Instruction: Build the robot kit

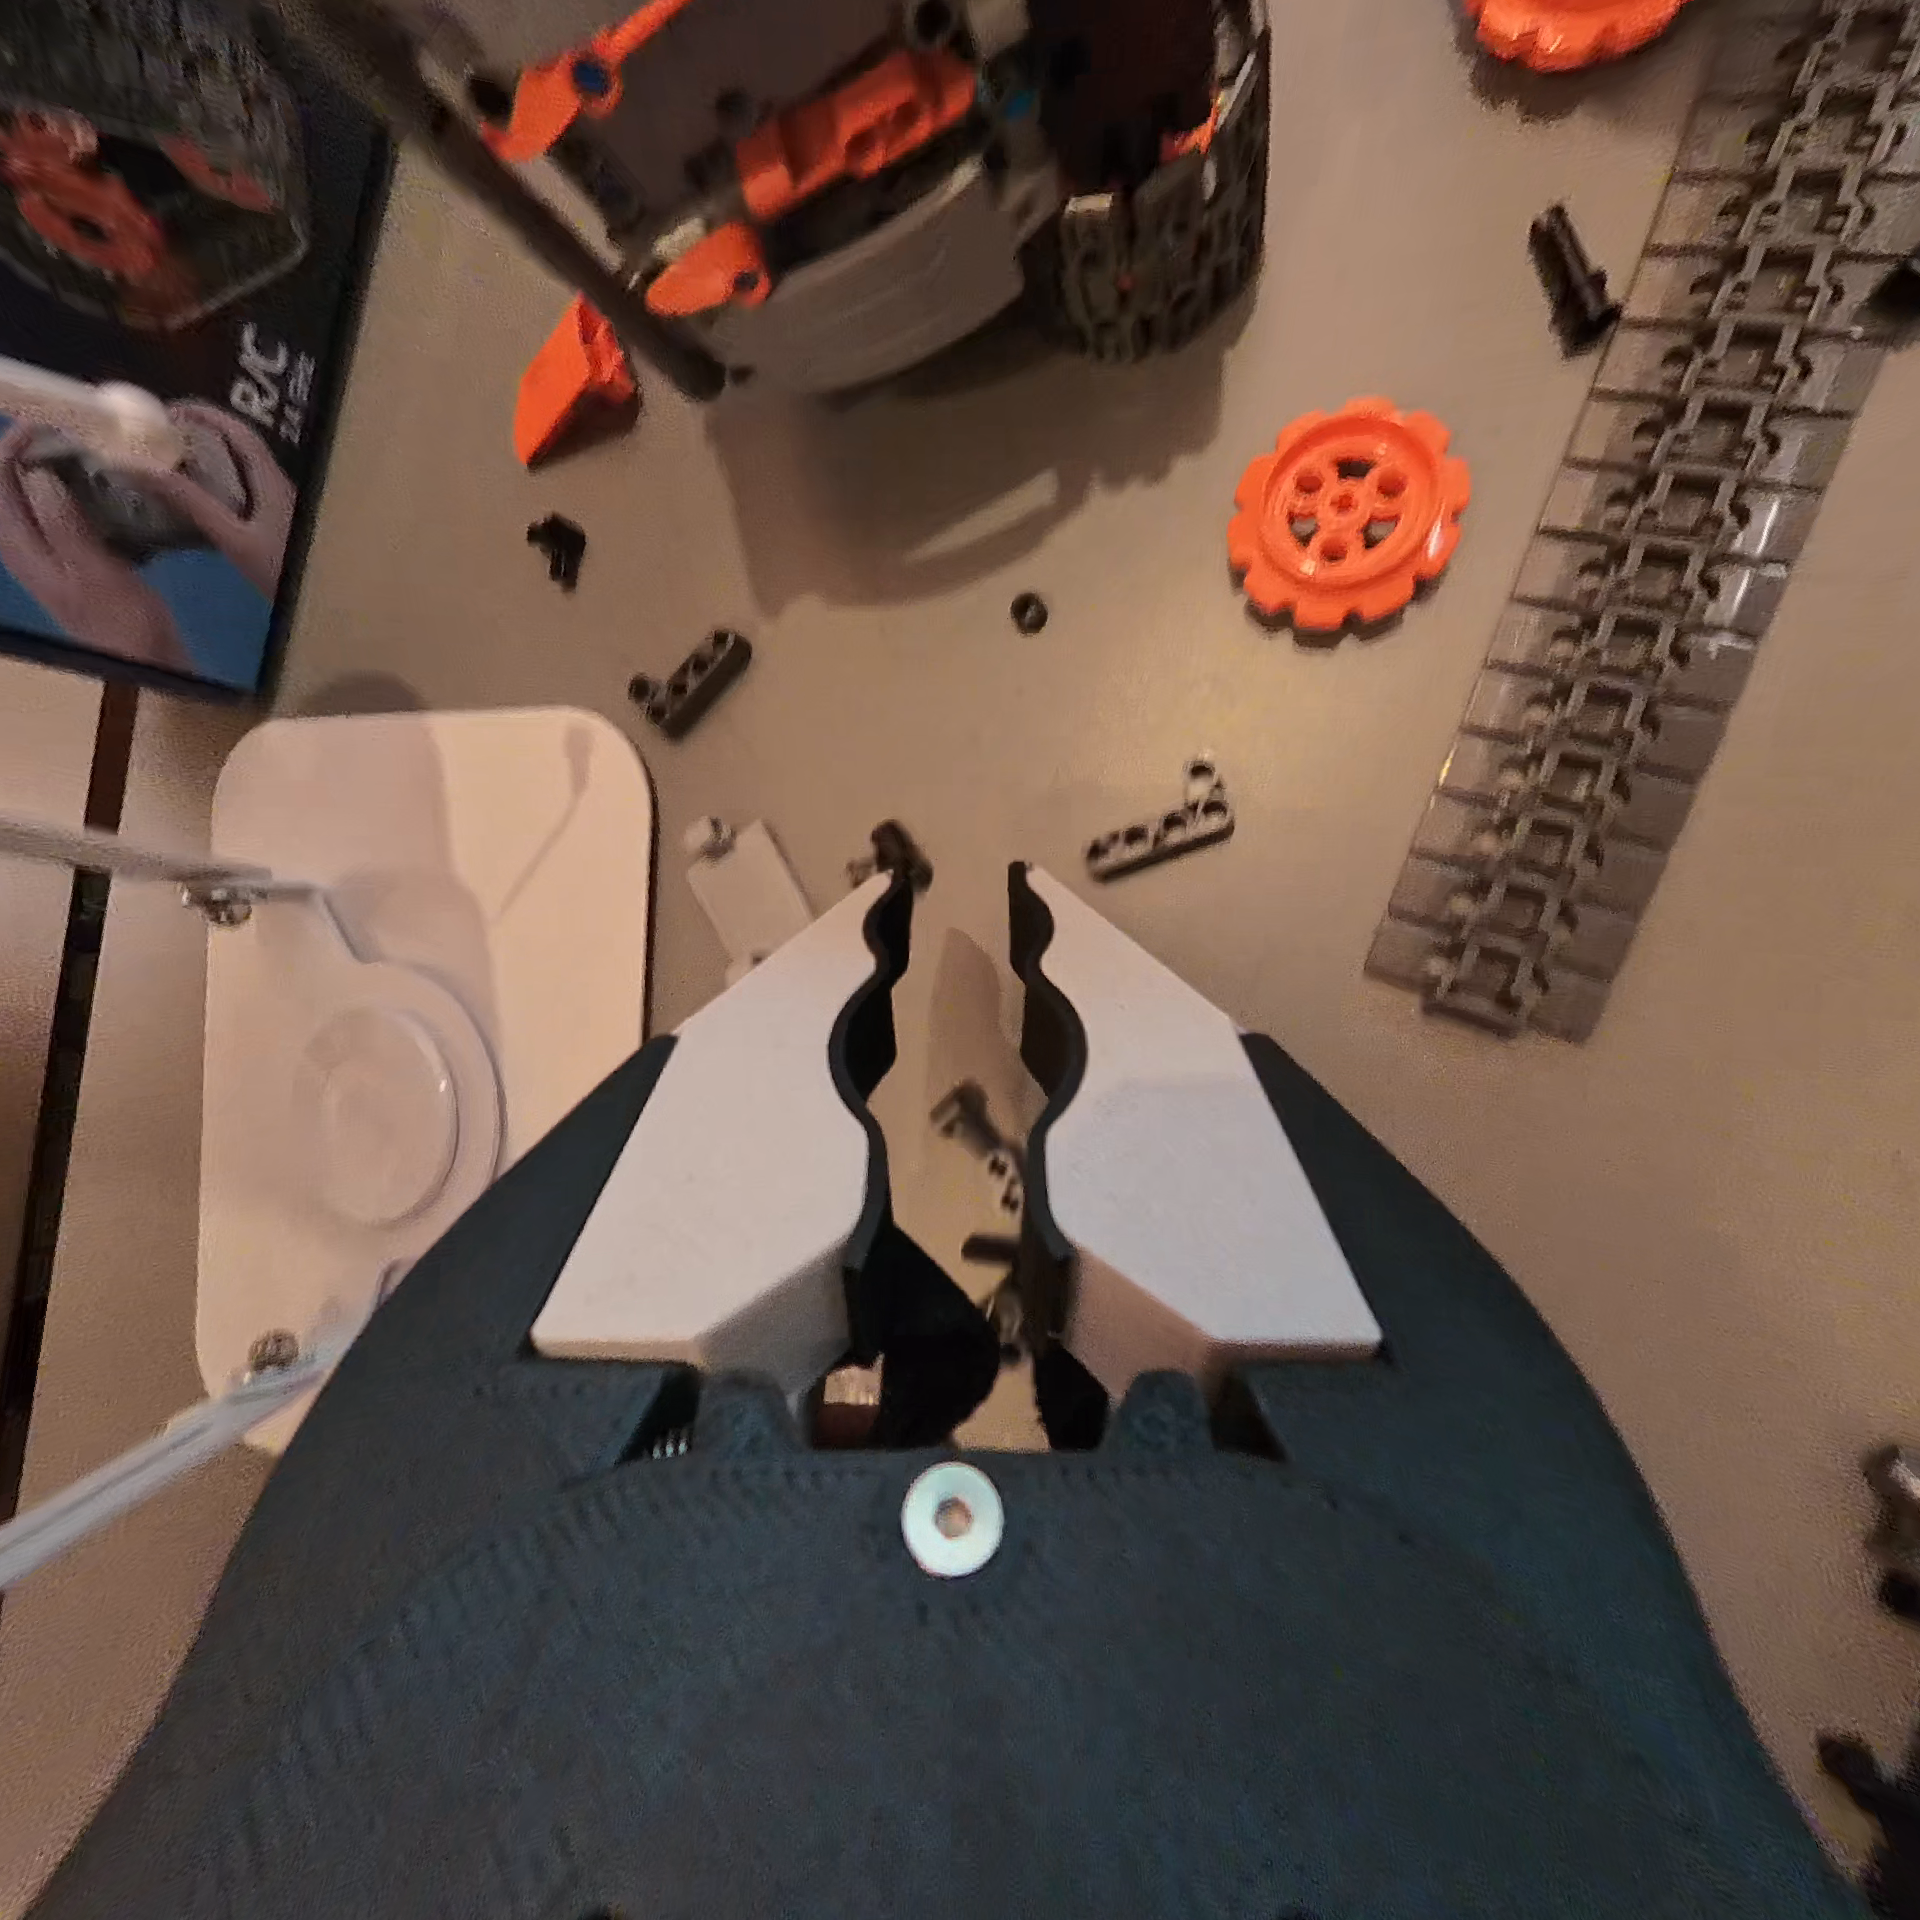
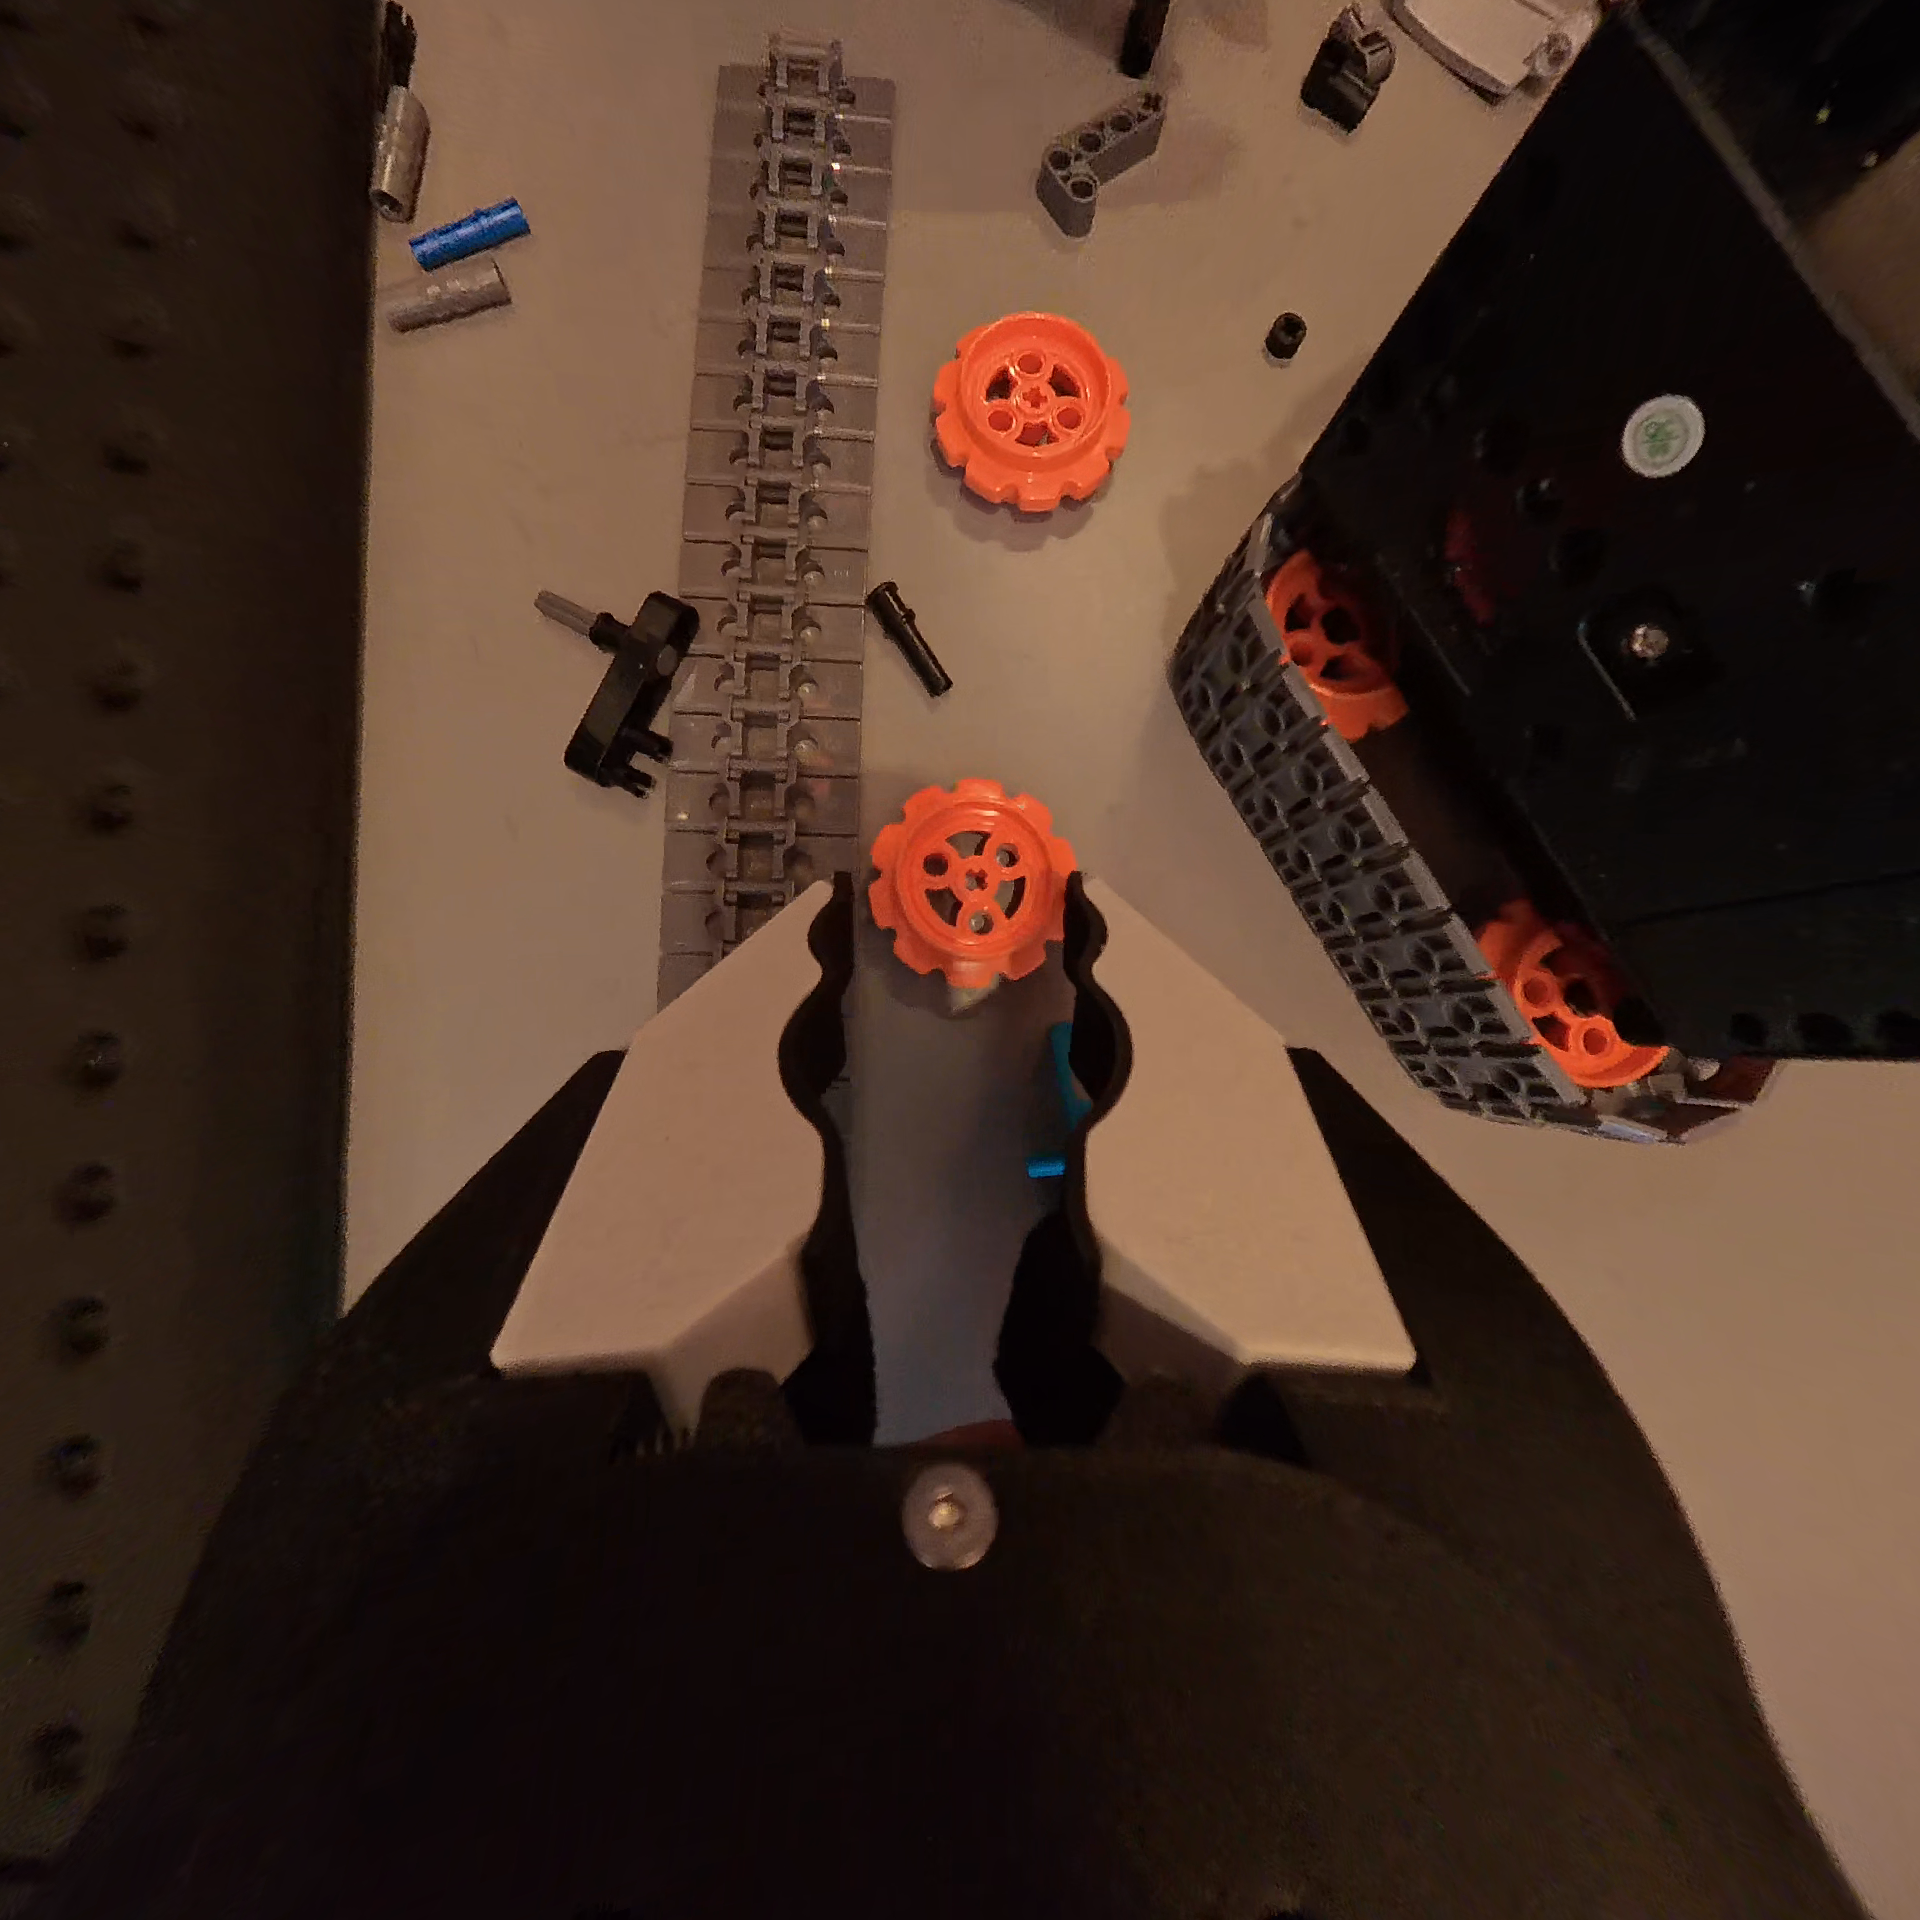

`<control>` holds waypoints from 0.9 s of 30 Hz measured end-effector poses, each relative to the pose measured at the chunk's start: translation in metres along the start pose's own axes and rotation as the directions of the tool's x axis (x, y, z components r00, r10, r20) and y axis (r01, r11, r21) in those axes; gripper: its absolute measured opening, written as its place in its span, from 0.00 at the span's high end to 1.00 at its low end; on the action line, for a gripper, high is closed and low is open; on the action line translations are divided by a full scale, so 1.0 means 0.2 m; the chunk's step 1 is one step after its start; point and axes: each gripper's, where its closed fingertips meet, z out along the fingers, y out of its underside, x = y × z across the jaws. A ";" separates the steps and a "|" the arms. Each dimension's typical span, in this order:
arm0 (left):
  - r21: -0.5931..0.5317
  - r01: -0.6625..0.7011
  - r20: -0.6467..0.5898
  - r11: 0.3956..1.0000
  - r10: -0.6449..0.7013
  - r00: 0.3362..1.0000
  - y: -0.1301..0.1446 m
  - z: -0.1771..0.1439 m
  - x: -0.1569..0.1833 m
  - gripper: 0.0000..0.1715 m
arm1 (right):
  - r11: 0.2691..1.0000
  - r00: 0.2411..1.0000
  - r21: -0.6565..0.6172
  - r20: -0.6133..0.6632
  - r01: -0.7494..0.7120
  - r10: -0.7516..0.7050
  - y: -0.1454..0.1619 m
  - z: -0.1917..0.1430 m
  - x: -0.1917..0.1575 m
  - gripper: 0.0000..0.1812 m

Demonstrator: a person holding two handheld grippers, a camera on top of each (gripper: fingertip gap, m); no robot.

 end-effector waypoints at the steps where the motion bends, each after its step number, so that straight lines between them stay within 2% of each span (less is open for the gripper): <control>1: -0.010 0.003 -0.021 1.000 -0.003 1.000 0.03 -0.03 0.00 0.90 | 1.000 1.000 0.000 -0.001 0.000 0.000 0.01 0.00 0.00 0.79; 3: -0.010 -0.015 -0.070 1.000 0.014 0.997 0.07 -0.05 0.04 0.88 | 1.000 1.000 0.006 0.005 -0.001 0.001 0.01 -0.01 0.00 0.79; 7: -0.057 -0.062 -0.130 0.996 0.054 0.990 0.13 0.02 0.11 0.86 | 1.000 1.000 0.012 0.005 0.010 -0.010 0.00 -0.01 0.00 0.79; 11: -0.028 -0.021 -0.179 0.999 0.016 0.984 0.11 0.03 0.16 0.91 | 0.999 1.000 0.030 -0.001 0.016 -0.015 -0.02 -0.02 -0.01 0.79; 15: 0.017 -0.004 -0.245 1.000 0.008 0.970 0.10 -0.05 0.24 0.88 | 0.999 1.000 0.039 -0.003 0.015 -0.015 -0.02 -0.04 0.00 0.79; 20: 0.010 0.036 -0.045 0.999 -0.036 0.998 0.17 -0.34 0.07 0.86 | 0.998 1.000 0.060 -0.026 0.002 -0.001 0.00 -0.06 0.03 0.80; 23: -0.088 0.026 0.093 0.996 -0.018 0.995 0.29 -0.55 -0.01 0.86 | 0.998 0.999 0.068 -0.044 0.005 -0.002 0.01 -0.08 0.05 0.80; 25: -0.145 0.036 0.122 0.989 -0.018 0.992 0.36 -0.66 0.00 0.87 | 0.997 0.998 0.080 -0.057 0.012 -0.007 0.00 -0.09 0.06 0.80; 27: -0.188 0.042 0.076 0.981 -0.028 0.997 0.43 -0.71 0.09 0.88 | 0.995 0.998 0.097 -0.070 0.015 -0.009 0.00 -0.11 0.06 0.80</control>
